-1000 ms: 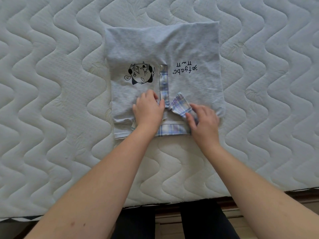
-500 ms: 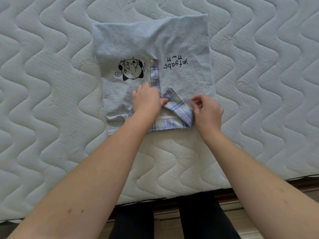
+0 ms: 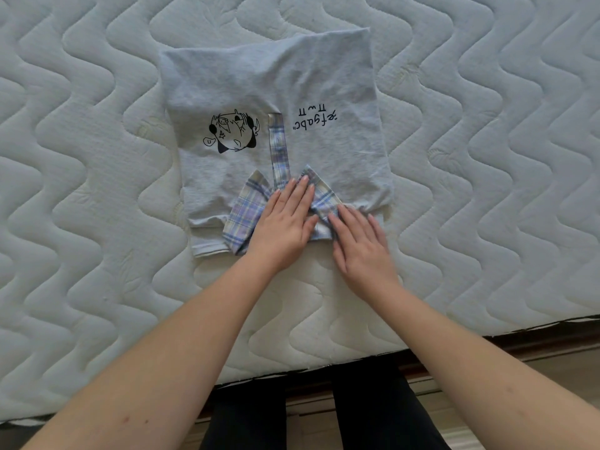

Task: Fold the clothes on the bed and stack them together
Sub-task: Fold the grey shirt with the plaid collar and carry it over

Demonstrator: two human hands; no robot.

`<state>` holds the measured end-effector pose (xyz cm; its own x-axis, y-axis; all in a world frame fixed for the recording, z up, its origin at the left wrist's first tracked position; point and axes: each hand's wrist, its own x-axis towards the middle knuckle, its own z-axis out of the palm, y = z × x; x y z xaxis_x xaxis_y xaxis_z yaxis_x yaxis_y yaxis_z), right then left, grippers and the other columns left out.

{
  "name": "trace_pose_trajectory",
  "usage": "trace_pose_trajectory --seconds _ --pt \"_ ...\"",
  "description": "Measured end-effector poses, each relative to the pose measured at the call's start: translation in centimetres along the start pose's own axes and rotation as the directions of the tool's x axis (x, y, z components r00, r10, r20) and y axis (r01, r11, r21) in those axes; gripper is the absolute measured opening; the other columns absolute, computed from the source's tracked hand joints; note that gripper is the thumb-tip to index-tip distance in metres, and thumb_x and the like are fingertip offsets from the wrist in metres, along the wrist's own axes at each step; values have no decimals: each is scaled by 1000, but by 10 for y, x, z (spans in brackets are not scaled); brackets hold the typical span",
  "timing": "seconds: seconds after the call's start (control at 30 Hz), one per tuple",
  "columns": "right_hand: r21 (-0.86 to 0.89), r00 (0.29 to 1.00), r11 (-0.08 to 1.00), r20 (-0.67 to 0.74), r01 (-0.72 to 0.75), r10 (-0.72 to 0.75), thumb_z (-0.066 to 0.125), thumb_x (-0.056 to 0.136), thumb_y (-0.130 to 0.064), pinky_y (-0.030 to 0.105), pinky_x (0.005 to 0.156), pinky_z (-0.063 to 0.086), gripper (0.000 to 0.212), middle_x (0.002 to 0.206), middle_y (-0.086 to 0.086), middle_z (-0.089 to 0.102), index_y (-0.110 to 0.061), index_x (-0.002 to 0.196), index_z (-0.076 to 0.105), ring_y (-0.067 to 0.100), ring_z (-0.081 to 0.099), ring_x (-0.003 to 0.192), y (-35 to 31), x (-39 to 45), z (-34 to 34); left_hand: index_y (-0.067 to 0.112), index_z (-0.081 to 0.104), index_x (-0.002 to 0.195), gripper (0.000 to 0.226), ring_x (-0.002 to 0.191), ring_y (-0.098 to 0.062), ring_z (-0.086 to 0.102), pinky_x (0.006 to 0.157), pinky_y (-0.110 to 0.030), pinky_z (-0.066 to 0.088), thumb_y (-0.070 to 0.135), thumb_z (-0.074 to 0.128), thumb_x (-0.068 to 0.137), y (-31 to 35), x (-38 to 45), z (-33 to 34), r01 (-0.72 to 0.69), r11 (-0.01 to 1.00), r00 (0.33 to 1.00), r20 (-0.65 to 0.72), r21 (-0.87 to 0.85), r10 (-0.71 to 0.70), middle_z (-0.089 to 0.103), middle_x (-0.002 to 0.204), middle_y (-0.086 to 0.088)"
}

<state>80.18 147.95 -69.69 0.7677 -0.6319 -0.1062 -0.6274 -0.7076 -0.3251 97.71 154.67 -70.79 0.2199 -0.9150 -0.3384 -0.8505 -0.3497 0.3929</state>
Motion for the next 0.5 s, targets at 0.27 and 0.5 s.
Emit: trace_pose_trajectory --seconds 0.27,0.5 --pt "543 742 593 87 -594 664 59 95 -24 38 100 41 43 124 15 55 -6 133 49 27 53 113 42 59 -32 9 58 128 37 117 -33 51 98 -44 40 24 57 94 -42 -17 -52 317 898 789 -441 -303 -428 55 127 -16" --pt "472 640 474 297 -743 709 62 90 -43 45 80 55 29 85 8 71 -16 81 67 32 68 85 58 75 -29 7 61 108 33 97 -29 59 81 -32 40 36 62 94 -104 -49 -50 651 471 501 -130 -595 -856 65 103 -12"
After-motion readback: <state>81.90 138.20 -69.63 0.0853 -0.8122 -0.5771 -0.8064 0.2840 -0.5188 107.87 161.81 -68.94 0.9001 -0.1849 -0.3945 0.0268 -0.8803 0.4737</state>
